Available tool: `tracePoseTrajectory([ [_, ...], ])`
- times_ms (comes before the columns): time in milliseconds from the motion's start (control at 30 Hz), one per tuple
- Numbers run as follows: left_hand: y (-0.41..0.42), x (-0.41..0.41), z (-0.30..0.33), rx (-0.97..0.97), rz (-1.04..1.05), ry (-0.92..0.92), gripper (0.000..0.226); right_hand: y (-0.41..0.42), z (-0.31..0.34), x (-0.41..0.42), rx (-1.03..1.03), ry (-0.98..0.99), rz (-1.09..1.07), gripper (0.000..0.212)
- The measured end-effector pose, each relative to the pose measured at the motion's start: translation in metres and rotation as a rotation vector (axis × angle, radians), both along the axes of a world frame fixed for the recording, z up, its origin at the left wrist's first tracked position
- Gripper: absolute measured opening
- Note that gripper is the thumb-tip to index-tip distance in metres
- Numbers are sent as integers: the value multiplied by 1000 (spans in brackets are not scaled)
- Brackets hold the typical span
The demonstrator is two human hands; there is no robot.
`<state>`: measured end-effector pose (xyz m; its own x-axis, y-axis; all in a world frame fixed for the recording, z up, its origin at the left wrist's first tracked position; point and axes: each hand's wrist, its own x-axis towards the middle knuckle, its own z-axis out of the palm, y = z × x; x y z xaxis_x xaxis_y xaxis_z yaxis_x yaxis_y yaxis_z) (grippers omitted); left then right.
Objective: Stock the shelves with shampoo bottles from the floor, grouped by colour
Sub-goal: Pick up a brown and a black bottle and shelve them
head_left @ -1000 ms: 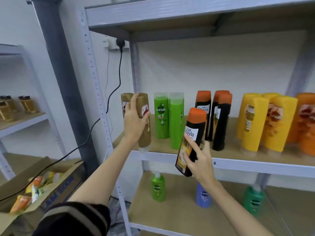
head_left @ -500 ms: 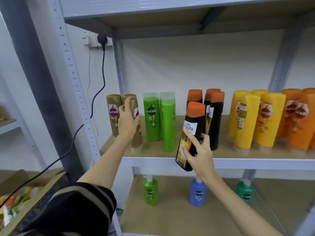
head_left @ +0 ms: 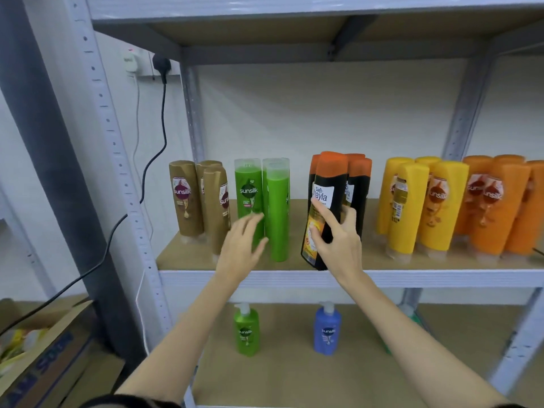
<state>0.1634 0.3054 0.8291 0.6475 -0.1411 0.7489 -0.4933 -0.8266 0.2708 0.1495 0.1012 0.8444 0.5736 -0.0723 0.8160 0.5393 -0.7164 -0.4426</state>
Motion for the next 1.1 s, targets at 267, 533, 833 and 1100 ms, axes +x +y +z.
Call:
tracePoseTrajectory([
  [267, 4, 4, -49, 206, 164, 475, 60, -2, 4, 34, -79, 185, -111, 52],
  [533, 7, 2, -53, 187, 178, 437, 89, 7, -8, 48, -98, 217, -210, 55],
  [833, 3, 0, -56, 228, 197, 453, 76, 15, -19, 39, -153, 246, -221, 64],
  [1100, -14, -22, -55, 98, 162, 327, 47, -6, -37, 3, -88, 167, -114, 66],
])
